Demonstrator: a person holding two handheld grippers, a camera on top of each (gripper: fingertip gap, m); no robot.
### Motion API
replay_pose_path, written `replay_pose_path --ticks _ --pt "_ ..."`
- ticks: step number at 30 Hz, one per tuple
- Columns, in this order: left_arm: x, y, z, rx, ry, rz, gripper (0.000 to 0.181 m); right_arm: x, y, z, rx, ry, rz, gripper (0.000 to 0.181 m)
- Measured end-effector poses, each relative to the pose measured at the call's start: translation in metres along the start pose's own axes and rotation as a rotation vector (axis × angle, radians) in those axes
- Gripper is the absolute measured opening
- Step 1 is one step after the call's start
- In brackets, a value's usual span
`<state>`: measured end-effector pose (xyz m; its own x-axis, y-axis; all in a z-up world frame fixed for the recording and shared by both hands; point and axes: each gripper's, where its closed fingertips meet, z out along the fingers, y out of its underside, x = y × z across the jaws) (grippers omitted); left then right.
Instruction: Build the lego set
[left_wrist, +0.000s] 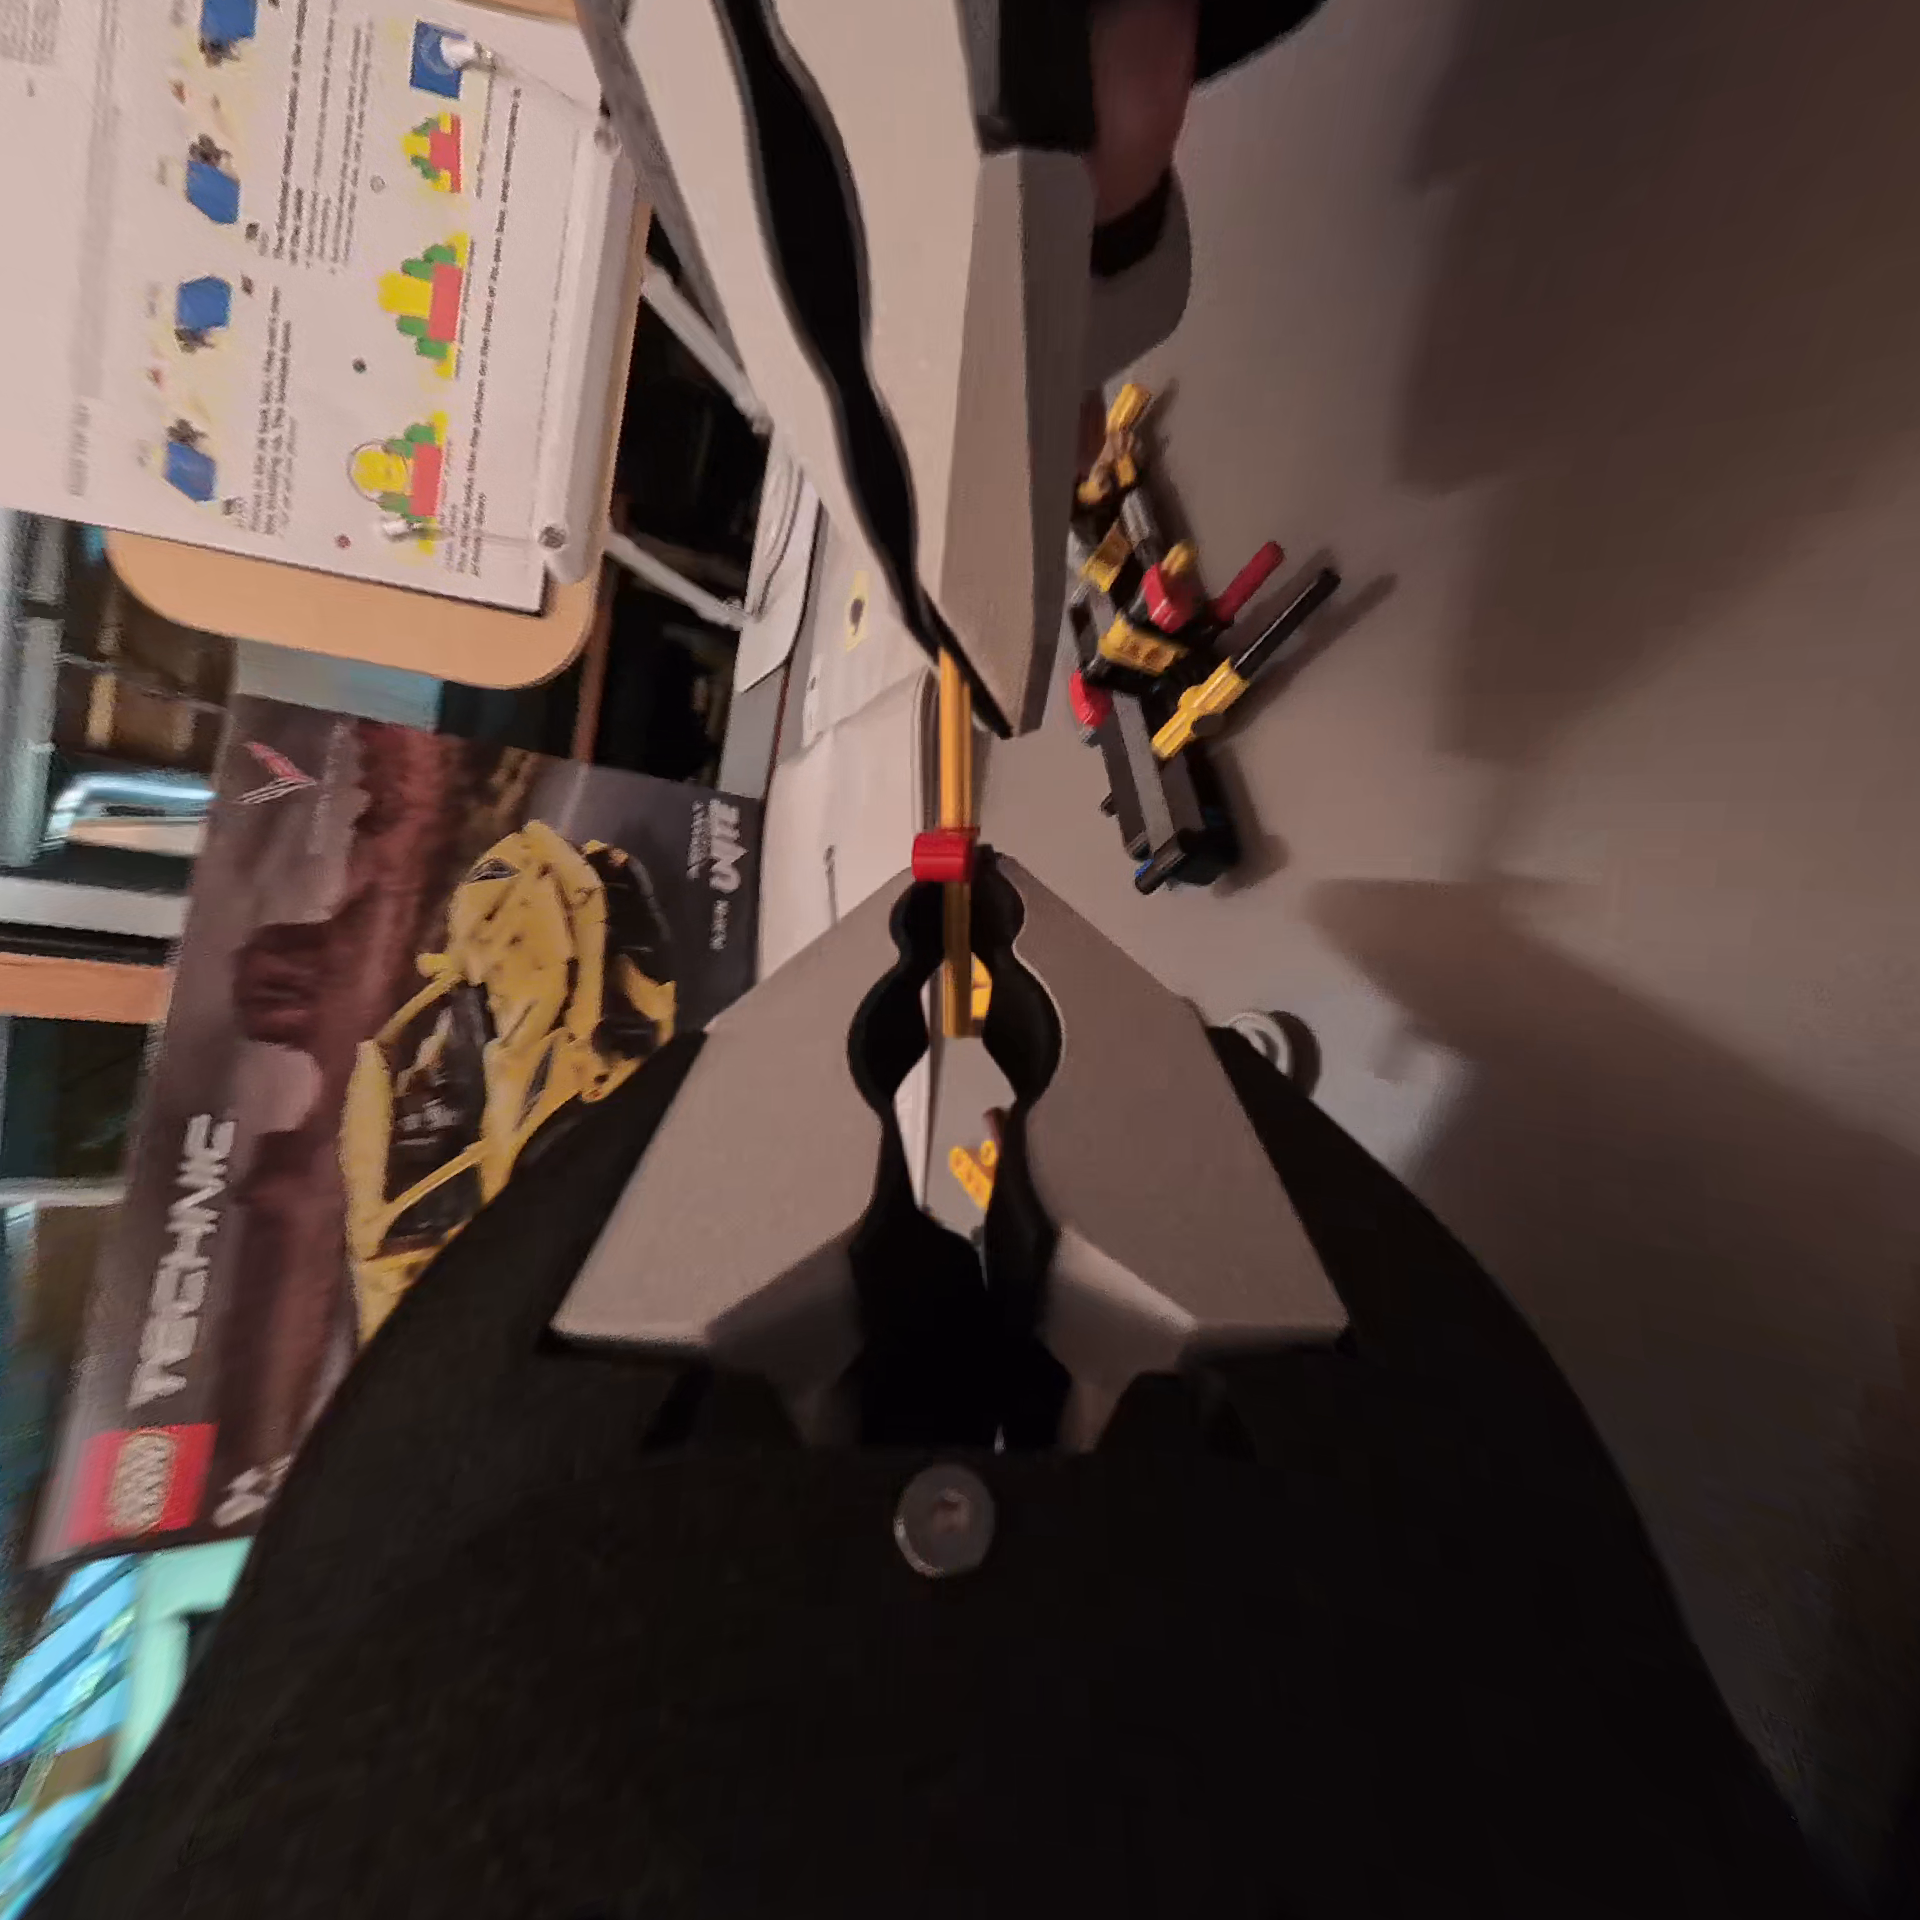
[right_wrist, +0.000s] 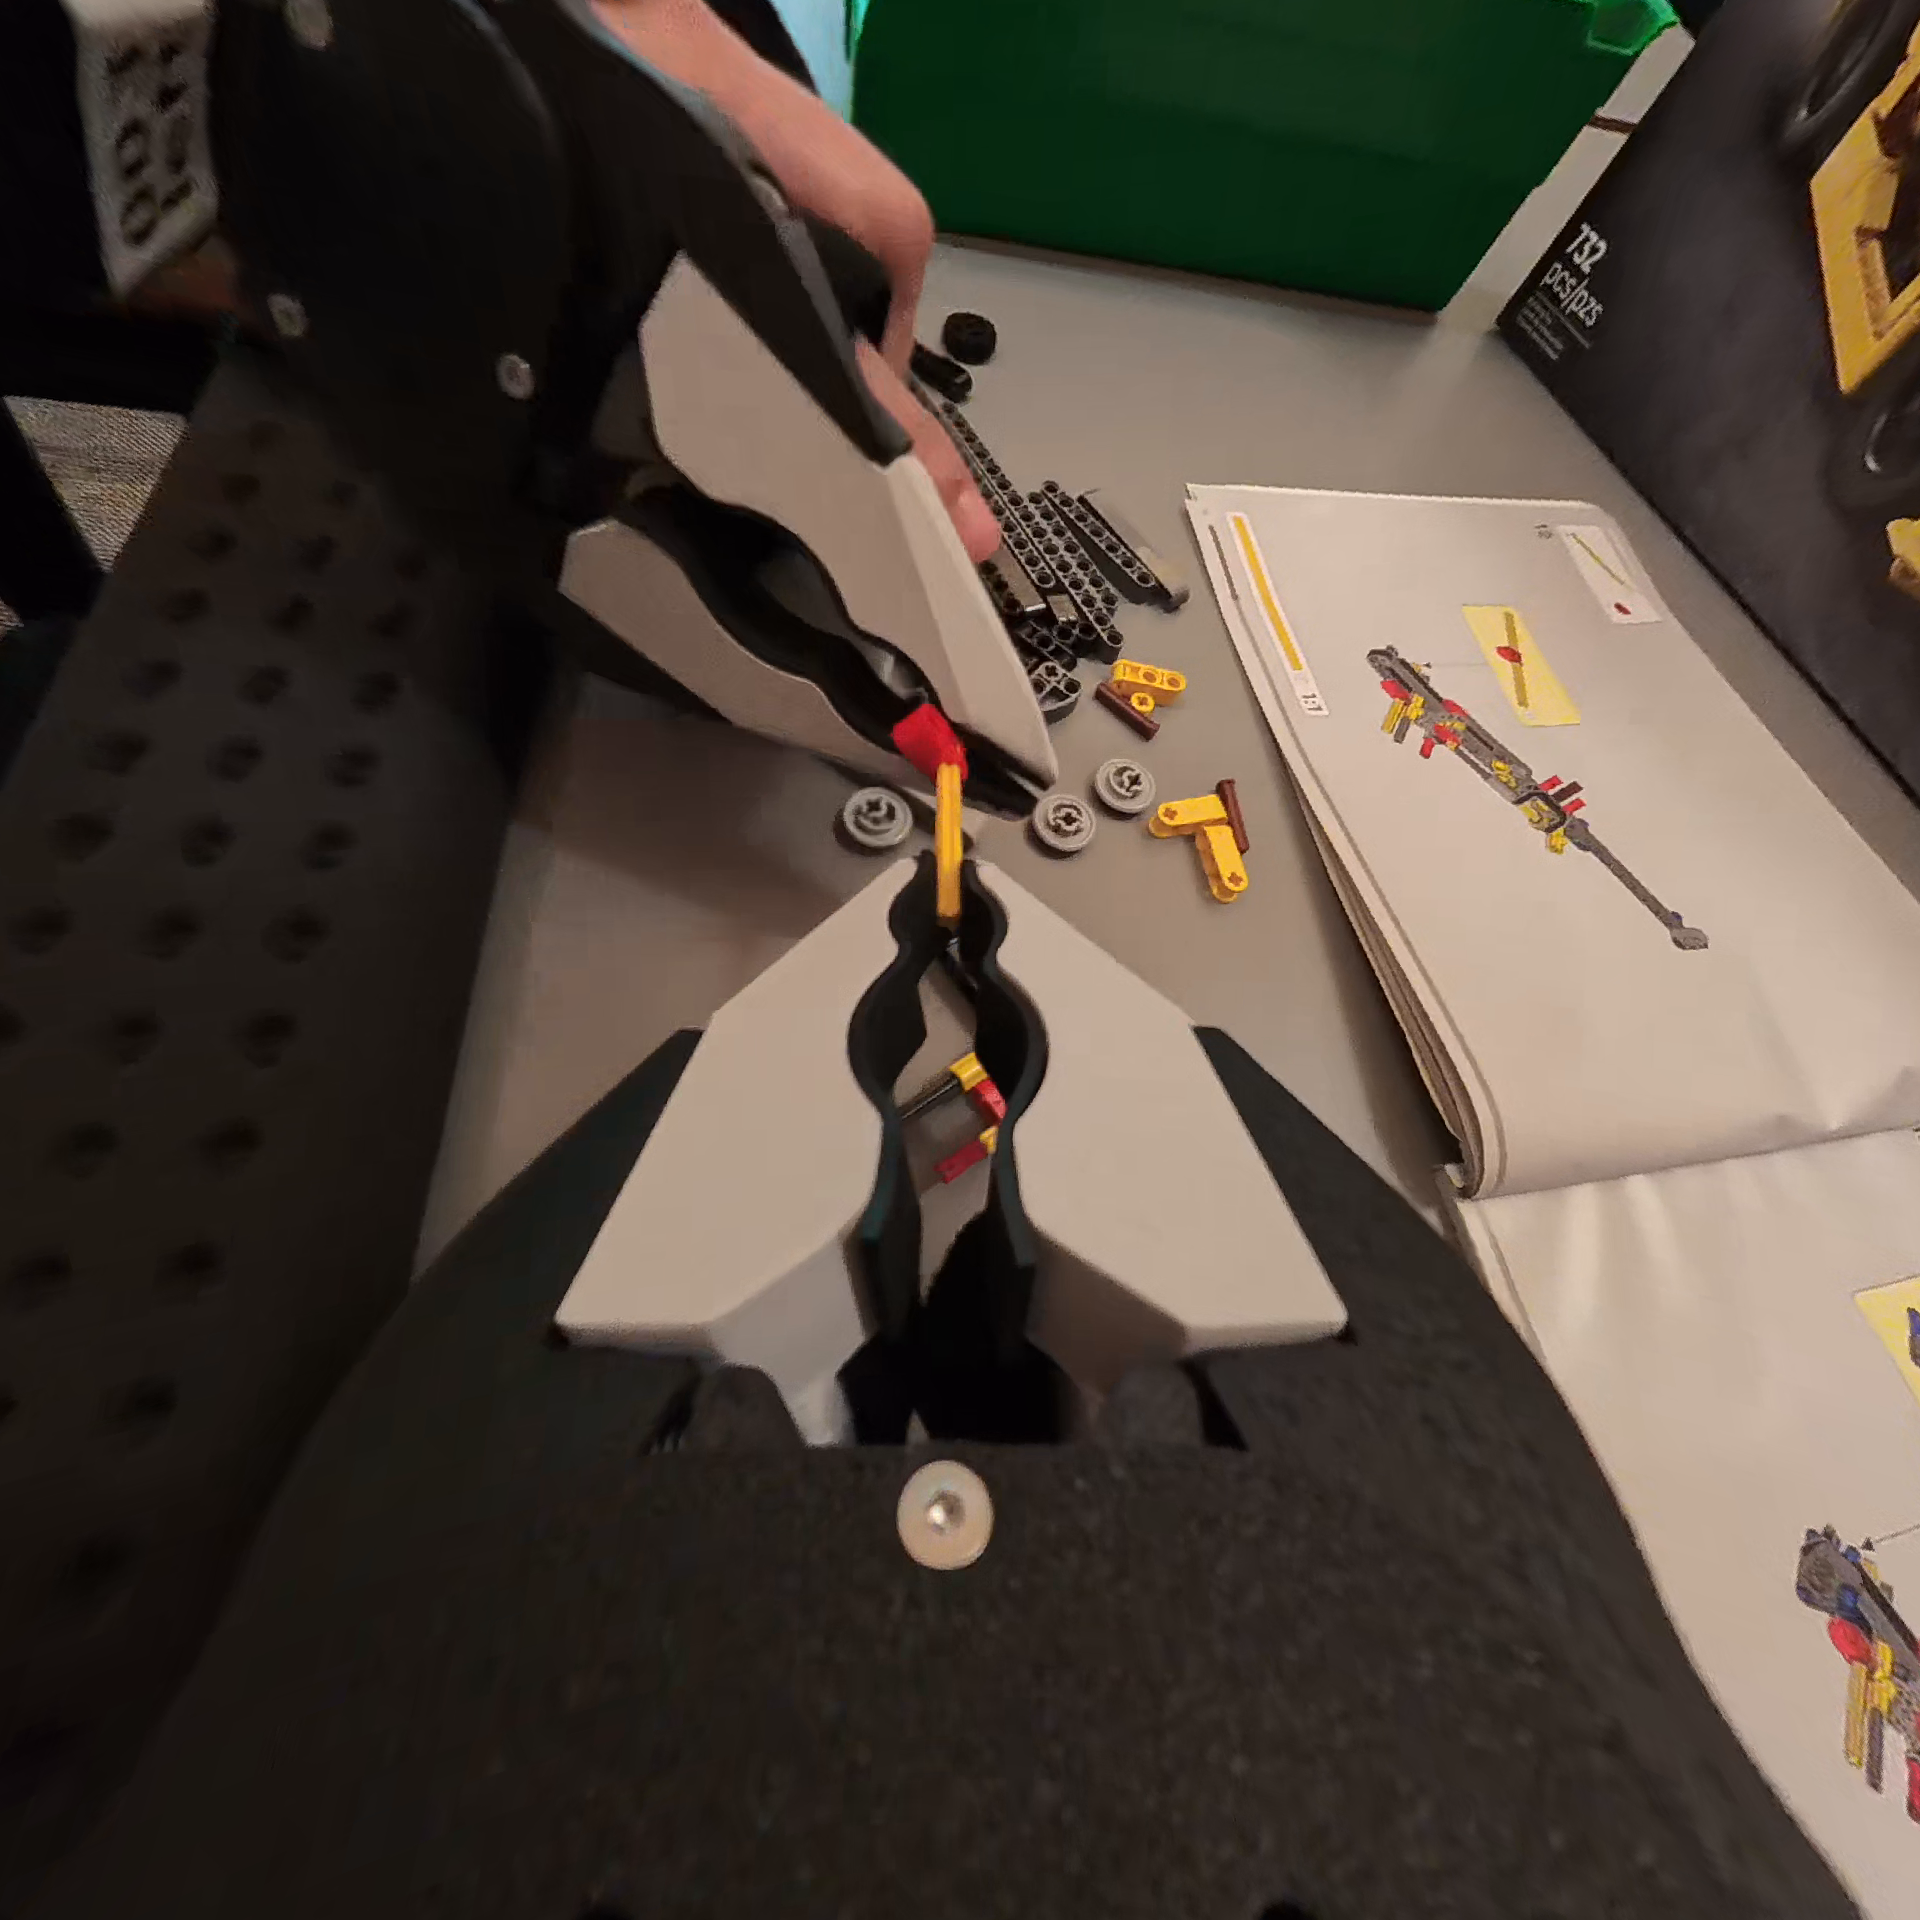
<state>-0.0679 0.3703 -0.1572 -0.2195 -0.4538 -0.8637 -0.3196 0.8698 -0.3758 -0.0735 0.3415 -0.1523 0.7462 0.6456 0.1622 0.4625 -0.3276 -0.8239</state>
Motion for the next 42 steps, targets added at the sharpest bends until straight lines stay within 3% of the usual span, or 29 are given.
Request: replay_pose_path --ticks 7,18,22,26,32,42 --pt "-0.006 0.003 0.002 -0.078 -0.057 0.031 0.002 0.004 -0.002 0.002 0.013 0.026 0.034 0.001" --pt "0.006 -0.005 0.004 -0.012 0.007 -0.005 0.002 -0.002 0.003 0.010 -0.007 -0.012 0.031 0.001" --pt "-0.001 0.000 -0.001 -0.001 -0.027 0.000 0.024 0.008 0.011 0.006 -0.049 0.054 -0.010 0.001" --pt "0.007 -0.020 -0.002 0.052 -0.017 0.045 0.027 0.007 0.007 0.009 -0.075 0.097 -0.078 0.001" --pt "0.010 -0.014 0.005 -0.015 -0.012 0.079 0.012 0.004 0.006 0.011 -0.097 0.119 -0.117 0.001" --pt "0.011 -0.016 -0.003 0.073 0.030 0.042 0.004 -0.005 0.004 0.005 -0.037 0.002 -0.028 0.001"
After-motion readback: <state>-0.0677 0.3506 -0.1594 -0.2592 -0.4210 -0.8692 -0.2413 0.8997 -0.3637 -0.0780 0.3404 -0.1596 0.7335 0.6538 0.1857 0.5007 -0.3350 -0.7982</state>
